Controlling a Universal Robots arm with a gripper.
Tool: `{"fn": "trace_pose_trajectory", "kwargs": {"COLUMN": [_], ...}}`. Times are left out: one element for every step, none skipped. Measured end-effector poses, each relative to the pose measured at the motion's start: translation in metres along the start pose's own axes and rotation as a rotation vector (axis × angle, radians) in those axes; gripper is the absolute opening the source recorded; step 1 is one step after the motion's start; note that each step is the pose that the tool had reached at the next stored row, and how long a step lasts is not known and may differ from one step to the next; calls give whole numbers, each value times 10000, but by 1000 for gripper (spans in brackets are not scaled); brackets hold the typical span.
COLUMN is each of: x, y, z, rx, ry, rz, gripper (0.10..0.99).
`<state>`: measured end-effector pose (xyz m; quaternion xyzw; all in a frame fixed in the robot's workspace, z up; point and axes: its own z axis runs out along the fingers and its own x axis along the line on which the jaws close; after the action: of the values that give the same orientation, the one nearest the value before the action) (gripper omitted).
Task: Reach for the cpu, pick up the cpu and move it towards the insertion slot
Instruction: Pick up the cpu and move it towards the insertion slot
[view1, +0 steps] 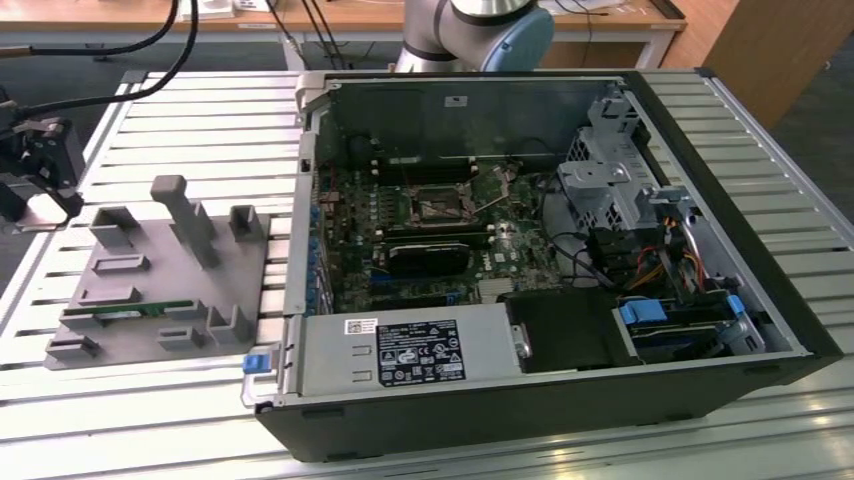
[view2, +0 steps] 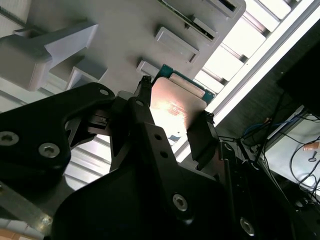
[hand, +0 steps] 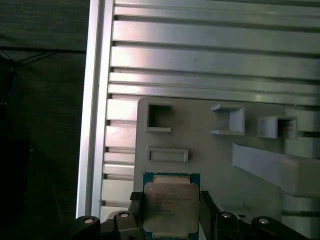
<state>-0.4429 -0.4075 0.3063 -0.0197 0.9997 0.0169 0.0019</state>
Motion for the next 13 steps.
{"fn": "trace_pose_trajectory", "kwargs": {"x": [0,0,0,0,0,0,0,-1,-1,-1,-1,-1,-1], "y": [1,2,3,4,5,6,6,7,8,9,10,11,11], "z": [-12,-25,-37,-48,-58,-67,-74,-83,-94,-106,-118,-129,-139], "rx": [3,6,10,15,21,26,32,38,40,45,48,52,54], "ry": [0,0,0,1,2,2,1,3,2,3,3,3,3], "rz": [0,0,0,0,0,0,0,0,0,0,-1,0,0], "gripper": [537,537,537,537,537,537,537,537,537,537,537,537,537]}}
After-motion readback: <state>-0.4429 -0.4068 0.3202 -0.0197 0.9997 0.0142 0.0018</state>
